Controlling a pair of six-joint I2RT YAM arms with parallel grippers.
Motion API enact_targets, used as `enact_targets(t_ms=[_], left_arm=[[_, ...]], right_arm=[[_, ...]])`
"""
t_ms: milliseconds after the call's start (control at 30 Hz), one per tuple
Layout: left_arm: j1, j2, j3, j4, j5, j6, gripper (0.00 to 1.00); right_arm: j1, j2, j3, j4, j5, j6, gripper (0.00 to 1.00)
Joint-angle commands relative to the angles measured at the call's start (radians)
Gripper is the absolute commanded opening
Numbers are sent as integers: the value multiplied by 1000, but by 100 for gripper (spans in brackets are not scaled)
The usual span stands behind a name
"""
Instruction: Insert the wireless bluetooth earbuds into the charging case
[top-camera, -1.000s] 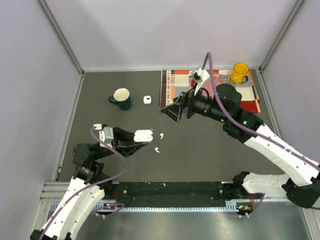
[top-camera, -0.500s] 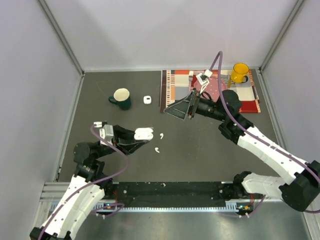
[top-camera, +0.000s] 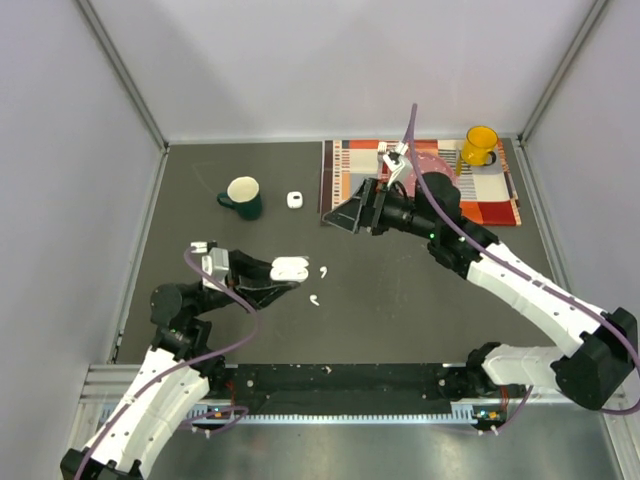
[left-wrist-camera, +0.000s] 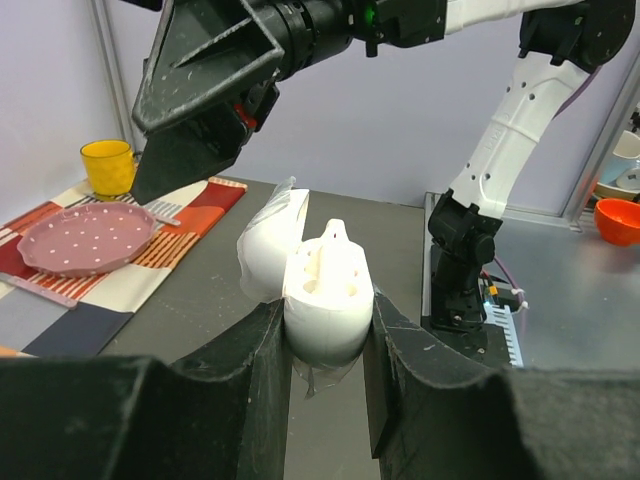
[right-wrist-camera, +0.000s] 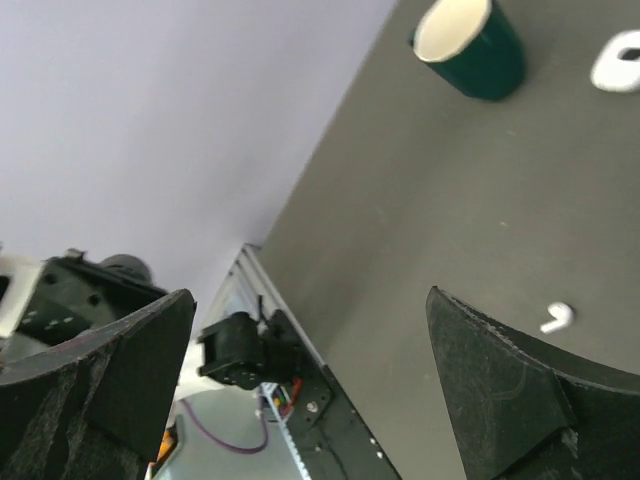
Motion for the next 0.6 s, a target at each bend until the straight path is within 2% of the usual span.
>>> enact_targets(t_ms=[0,100,267,467,567], left_arm=[[-7,13,-10,63,20,-18,0],[-7,37,5,65,49,-19,0],[-10,51,7,74,60,-42,0],[-13,27,-2,71,54,-30,0],[-15,22,-2,68,54,-29,0]], right_arm=[[76,7,115,-205,249,-132,99],[134,30,149,-245,309,-172,99],[177,64,184,-255,317,-212,99],[226,113,238,-285,278,-253,99],[229,129,247,-280,196,-247,99]])
